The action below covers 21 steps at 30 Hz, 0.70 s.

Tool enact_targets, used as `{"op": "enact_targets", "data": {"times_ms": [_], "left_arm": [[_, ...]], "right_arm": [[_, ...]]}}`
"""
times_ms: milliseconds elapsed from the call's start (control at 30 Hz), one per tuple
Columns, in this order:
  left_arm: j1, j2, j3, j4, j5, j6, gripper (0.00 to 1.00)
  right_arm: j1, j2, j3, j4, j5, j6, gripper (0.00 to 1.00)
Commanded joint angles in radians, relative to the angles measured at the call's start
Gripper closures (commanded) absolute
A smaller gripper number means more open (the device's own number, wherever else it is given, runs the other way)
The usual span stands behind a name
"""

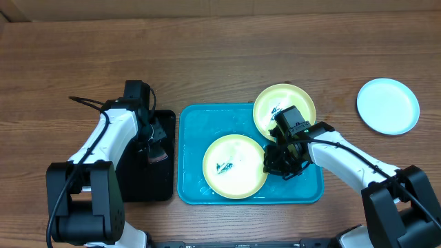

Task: Clean dirty plates on tray and stack at the side
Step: 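Grasp the green-and-orange sponge on the black tray with the left gripper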

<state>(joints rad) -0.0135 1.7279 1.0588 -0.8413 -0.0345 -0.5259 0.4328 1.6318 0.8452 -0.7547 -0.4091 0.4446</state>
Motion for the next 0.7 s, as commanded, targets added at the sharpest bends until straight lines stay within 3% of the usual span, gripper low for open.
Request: {"op": "enact_targets", "data": {"times_ms": [0, 400, 667], "left_arm": [[-0.002, -0.008, 0.011, -0.003, -0.002, -0.013, 0.96], [-0.002, -0.143, 0.208, -0.182, -0.04, 0.073, 0.96], [-0.014, -0.154, 0.268, -0.263, 0.066, 0.17, 0.96]], "right_arm": [[0.004, 0.003, 0.02, 0.002, -0.015, -0.004, 0.96], [0.004, 0.003, 0.021, 0.02, 0.067, -0.01, 0.96], [0.004, 0.003, 0.026, 0.041, 0.158, -0.057, 0.96]]}}
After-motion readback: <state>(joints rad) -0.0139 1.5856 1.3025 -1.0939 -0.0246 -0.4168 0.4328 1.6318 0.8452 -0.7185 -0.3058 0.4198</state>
